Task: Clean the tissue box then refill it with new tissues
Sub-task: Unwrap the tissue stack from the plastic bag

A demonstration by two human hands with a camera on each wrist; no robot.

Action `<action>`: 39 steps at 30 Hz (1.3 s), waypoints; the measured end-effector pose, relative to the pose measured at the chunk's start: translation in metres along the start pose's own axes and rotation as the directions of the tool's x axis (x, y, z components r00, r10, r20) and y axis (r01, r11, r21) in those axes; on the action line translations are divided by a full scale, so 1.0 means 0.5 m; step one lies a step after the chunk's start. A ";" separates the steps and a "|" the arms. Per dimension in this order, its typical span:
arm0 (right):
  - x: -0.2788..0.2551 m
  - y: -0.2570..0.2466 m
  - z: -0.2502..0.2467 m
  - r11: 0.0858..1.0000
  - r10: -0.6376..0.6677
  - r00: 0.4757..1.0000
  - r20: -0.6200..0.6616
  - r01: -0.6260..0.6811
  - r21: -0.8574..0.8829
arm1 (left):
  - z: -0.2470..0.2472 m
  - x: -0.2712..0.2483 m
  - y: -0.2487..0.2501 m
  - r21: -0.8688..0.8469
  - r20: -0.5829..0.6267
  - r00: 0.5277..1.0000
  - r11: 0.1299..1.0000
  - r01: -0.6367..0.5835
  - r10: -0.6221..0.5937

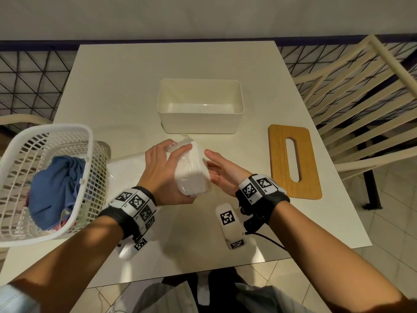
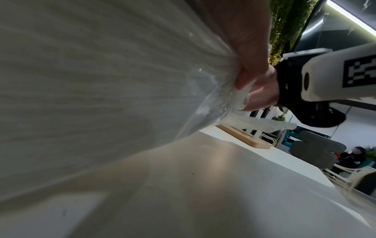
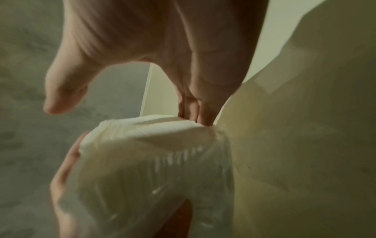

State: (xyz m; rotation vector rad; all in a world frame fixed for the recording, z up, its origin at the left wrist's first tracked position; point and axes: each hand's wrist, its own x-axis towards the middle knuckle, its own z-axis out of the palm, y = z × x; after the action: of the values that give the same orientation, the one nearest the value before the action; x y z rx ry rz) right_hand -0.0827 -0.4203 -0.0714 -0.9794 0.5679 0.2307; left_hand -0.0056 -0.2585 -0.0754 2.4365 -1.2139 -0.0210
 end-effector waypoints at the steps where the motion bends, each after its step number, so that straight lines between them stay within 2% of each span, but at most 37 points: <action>1: 0.001 0.000 -0.002 0.999 0.004 1.000 0.019 -0.003 -0.052 | 0.002 -0.001 0.003 0.002 0.002 1.000 1.000 -0.016 0.016; 3: 0.005 -0.003 -0.001 0.986 0.027 0.998 0.053 -0.018 -0.169 | 0.005 0.000 0.007 -0.001 -0.010 0.999 0.999 -0.037 0.037; 6: 0.011 -0.012 0.008 0.955 0.074 0.997 0.036 -0.060 -0.290 | 0.005 0.005 0.010 -0.012 -0.031 0.999 0.999 -0.041 0.041; 11: 0.007 -0.013 0.003 0.938 0.079 0.996 0.052 -0.057 -0.341 | 0.005 0.004 0.008 0.001 -0.029 0.998 0.999 -0.050 0.050; 17: 0.012 0.000 0.000 0.937 0.043 0.996 -0.072 -0.065 -0.344 | -0.001 0.000 0.003 -0.012 -0.034 0.997 0.998 -0.067 0.066; 21: 0.014 -0.002 0.007 0.935 0.057 0.995 -0.087 -0.083 -0.346 | 0.000 0.007 0.003 0.002 0.005 0.997 0.997 -0.082 0.082; 25: 0.014 0.000 0.012 0.949 0.058 0.994 -0.093 -0.083 -0.303 | -0.030 0.018 0.002 0.025 0.077 0.997 0.999 0.019 -0.021; 28: 0.012 0.009 0.001 0.961 0.072 0.994 -0.083 -0.092 -0.262 | -0.070 0.016 -0.020 0.085 -0.059 0.978 0.975 0.205 -0.200; 30: 0.013 0.013 -0.010 0.969 0.095 0.989 -0.113 -0.118 -0.217 | -0.078 -0.006 -0.050 0.052 -0.130 0.918 0.922 0.383 -0.374; 31: 0.016 0.016 -0.015 0.969 0.104 0.984 -0.143 -0.132 -0.208 | -0.079 -0.019 -0.060 -0.004 -0.118 0.870 0.876 0.482 -0.479; 32: 0.021 0.020 -0.022 0.967 0.111 0.979 -0.170 -0.146 -0.207 | -0.075 -0.031 -0.072 -0.093 -0.068 0.793 0.795 0.600 -0.606; 34: 0.032 0.025 -0.032 0.961 0.134 0.972 -0.195 -0.175 -0.215 | -0.066 -0.043 -0.083 -0.243 0.111 0.567 0.531 0.812 -0.816; 35: 0.035 0.026 -0.034 0.958 0.142 0.969 -0.201 -0.186 -0.219 | -0.062 -0.044 -0.090 -0.251 0.194 0.470 0.419 0.873 -0.861; 36: 0.037 0.025 -0.035 0.957 0.147 0.969 -0.199 -0.191 -0.220 | -0.060 -0.044 -0.098 -0.259 0.229 0.408 0.348 0.901 -0.884; 38: 0.036 0.018 -0.032 0.954 0.167 0.969 -0.183 -0.205 -0.218 | -0.052 -0.043 -0.113 -0.279 0.234 0.396 0.329 0.902 -0.888; 39: 0.034 0.014 -0.029 0.956 0.171 0.971 -0.165 -0.204 -0.212 | -0.050 -0.044 -0.118 -0.282 0.228 0.416 0.350 0.894 -0.880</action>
State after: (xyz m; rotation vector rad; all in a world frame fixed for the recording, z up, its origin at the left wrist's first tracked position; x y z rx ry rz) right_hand -0.0765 -0.4294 -0.0921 -1.1718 0.7826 0.4038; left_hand 0.0306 -0.2013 -0.0783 2.4087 0.2949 -0.5635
